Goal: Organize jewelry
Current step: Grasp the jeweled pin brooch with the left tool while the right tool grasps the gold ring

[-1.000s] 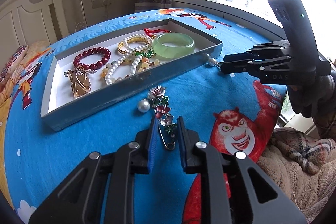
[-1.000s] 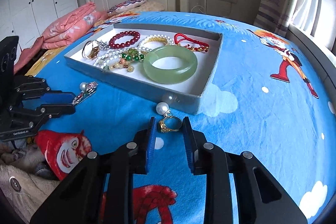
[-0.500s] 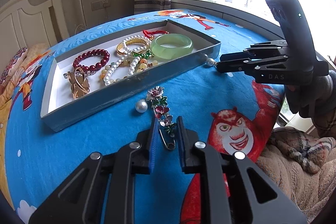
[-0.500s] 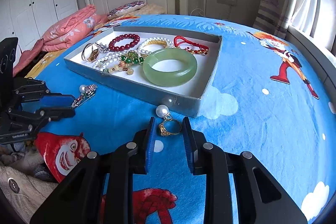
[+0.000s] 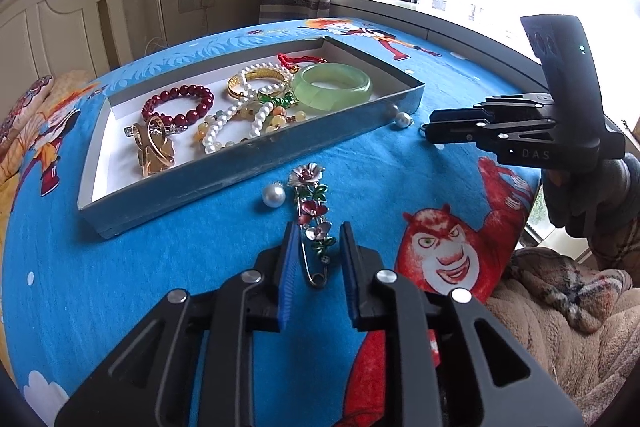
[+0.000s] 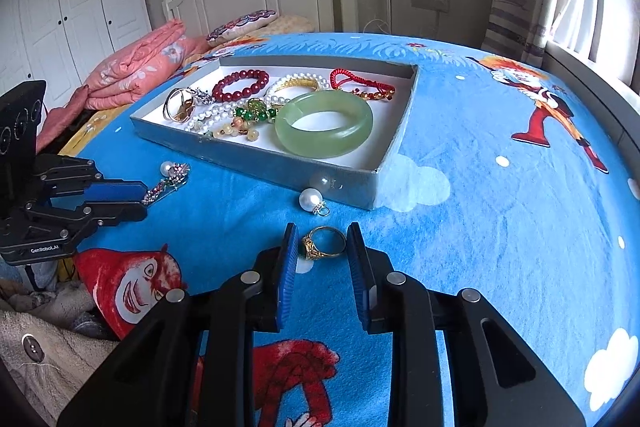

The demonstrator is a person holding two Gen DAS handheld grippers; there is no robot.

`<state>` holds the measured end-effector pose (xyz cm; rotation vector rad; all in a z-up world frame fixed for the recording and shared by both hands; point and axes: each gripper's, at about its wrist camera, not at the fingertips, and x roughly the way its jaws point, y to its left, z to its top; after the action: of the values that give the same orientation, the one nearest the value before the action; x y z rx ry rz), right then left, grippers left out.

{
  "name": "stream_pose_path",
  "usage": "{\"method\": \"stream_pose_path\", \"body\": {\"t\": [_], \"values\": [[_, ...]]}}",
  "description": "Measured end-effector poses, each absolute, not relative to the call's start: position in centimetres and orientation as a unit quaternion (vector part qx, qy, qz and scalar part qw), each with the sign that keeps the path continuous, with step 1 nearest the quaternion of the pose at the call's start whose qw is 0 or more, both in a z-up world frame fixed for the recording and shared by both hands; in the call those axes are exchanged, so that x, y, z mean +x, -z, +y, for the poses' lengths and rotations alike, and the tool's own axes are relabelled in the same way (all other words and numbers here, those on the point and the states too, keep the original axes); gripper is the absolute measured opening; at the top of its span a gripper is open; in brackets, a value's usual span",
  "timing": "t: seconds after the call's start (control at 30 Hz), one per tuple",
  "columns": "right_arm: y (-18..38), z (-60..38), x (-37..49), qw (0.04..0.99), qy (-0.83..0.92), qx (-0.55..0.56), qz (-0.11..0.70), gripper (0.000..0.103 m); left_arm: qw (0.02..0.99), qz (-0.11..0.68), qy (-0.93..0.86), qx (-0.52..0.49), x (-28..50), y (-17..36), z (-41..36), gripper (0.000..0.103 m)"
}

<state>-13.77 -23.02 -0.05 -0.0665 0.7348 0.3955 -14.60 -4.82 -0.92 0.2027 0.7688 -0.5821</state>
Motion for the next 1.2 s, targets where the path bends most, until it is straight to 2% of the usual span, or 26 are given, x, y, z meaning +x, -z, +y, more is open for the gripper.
{"method": "stream_pose_path", "body": {"t": [0.1, 0.13, 0.33, 0.37, 0.4, 0.43, 0.67, 0.7, 0.73, 0.77, 0.8, 0.83, 1.0, 1.03, 1.17, 1.2], "values": [[0.1, -23.1, -13.8, 0.915, -0.192, -0.029, 0.355, 0.026, 0.883, 0.367, 0.273, 0.103, -14.6, 0.9, -5.1, 0.022], [0.1, -23.1, -13.8, 0.915, -0.192, -0.028, 0.354, 0.026, 0.884, 0.365, 0.272, 0.106, -14.7, 0.9, -5.1, 0.017], [-0.3, -23.2, -14.1, 0.919, -0.195, -0.022, 0.343, 0.026, 0.887, 0.351, 0.277, 0.113, -15.4, 0.5, -5.2, 0.015], [-0.5, -23.2, -14.2, 0.920, -0.196, -0.020, 0.340, 0.026, 0.889, 0.348, 0.277, 0.113, -15.5, 0.3, -5.2, 0.012], [-0.7, -23.2, -14.3, 0.921, -0.197, -0.018, 0.336, 0.026, 0.890, 0.344, 0.276, 0.114, -15.6, 0.0, -5.1, 0.004], [-1.1, -23.2, -14.5, 0.923, -0.198, -0.018, 0.331, 0.026, 0.892, 0.340, 0.274, 0.115, -15.7, -0.4, -5.1, 0.002], [-2.0, -23.1, -14.9, 0.926, -0.204, -0.017, 0.319, 0.026, 0.886, 0.353, 0.275, 0.120, -15.5, -0.4, -5.3, 0.000], [-1.9, -23.1, -14.9, 0.925, -0.204, -0.016, 0.320, 0.026, 0.883, 0.363, 0.275, 0.113, -15.2, -0.1, -5.2, 0.005], [-1.8, -23.1, -14.9, 0.925, -0.204, -0.016, 0.321, 0.026, 0.882, 0.369, 0.274, 0.107, -15.1, 0.2, -5.0, 0.023], [-1.8, -23.1, -14.9, 0.924, -0.204, -0.015, 0.322, 0.026, 0.883, 0.372, 0.269, 0.097, -15.0, 0.3, -4.6, 0.037], [-1.8, -23.1, -14.9, 0.924, -0.204, -0.014, 0.322, 0.026, 0.884, 0.371, 0.269, 0.089, -15.0, 0.3, -4.4, 0.062], [-1.7, -23.2, -14.8, 0.924, -0.204, -0.012, 0.323, 0.026, 0.885, 0.368, 0.274, 0.076, -15.0, 0.1, -4.1, 0.067], [-1.4, -23.0, -14.7, 0.923, -0.206, -0.009, 0.326, 0.026, 0.878, 0.377, 0.285, 0.078, -14.4, 0.1, -5.5, 0.065], [-1.4, -23.0, -14.7, 0.922, -0.207, -0.009, 0.327, 0.026, 0.873, 0.382, 0.291, 0.081, -14.3, 0.3, -6.0, 0.058], [-1.4, -22.9, -14.7, 0.922, -0.209, -0.008, 0.327, 0.026, 0.878, 0.379, 0.268, 0.120, -13.9, 0.8, -8.5, 0.044], [-1.4, -23.0, -14.7, 0.922, -0.210, -0.008, 0.326, 0.026, 0.879, 0.379, 0.265, 0.118, -13.6, 0.8, -8.8, 0.035]]}}
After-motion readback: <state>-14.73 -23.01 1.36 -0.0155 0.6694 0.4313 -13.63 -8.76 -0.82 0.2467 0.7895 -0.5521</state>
